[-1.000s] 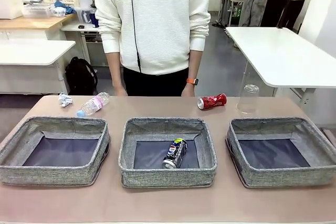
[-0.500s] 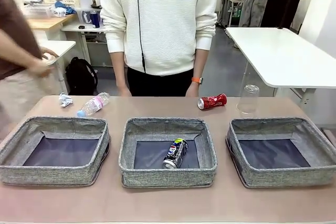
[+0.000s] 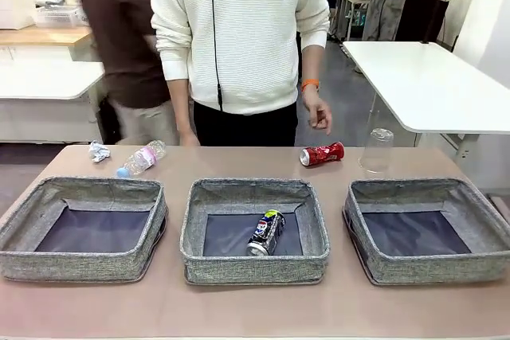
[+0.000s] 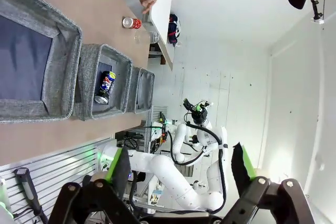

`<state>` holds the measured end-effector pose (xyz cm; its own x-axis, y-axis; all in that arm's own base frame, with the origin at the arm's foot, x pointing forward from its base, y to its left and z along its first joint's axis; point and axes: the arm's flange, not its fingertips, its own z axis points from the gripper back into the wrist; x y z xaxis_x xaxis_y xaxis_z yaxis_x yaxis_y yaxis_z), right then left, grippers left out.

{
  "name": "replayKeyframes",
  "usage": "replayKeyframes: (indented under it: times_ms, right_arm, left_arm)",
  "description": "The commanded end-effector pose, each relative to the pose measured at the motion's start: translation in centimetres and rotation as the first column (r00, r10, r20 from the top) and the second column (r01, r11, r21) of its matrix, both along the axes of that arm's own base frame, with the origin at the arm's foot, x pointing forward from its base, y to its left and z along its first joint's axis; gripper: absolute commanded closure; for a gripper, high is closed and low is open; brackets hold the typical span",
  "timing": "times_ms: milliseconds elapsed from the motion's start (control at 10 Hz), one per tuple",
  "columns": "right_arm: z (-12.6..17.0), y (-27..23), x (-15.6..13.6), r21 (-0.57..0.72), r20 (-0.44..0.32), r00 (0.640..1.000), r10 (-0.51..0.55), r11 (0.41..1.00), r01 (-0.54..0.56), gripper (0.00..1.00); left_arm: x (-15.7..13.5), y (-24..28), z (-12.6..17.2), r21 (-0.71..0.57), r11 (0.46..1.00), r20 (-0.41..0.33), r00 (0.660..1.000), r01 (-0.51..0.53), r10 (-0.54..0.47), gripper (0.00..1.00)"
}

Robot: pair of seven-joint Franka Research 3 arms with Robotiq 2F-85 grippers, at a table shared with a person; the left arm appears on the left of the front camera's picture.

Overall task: Sort the waste into the appropriate baskets.
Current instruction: Pick up the waste item pointed out by the person.

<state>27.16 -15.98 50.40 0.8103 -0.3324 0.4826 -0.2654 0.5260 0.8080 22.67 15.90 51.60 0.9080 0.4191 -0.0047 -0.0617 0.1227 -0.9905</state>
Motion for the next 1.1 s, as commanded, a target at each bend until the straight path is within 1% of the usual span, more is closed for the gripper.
replayKeyframes:
  times_ms: [0,900,1000]
  right_arm:
    - [0.14,0.01,0.26,0.013,0.037,0.999,0.002,1.000,-0.002,0.00]
    - [0.14,0.01,0.26,0.013,0.037,0.999,0.002,1.000,-0.002,0.00]
    - [0.00,0.00,0.00,0.000,0.000,1.000,0.000,1.000,0.000,0.00]
  left_arm:
    - [-0.11,0.16,0.10,-0.006,1.000,0.027,1.000,0.001,-0.001,0.00]
    - [-0.11,0.16,0.10,-0.006,1.000,0.027,1.000,0.001,-0.001,0.00]
    - [-0.11,0.16,0.10,-0.006,1.000,0.027,1.000,0.001,-0.001,0.00]
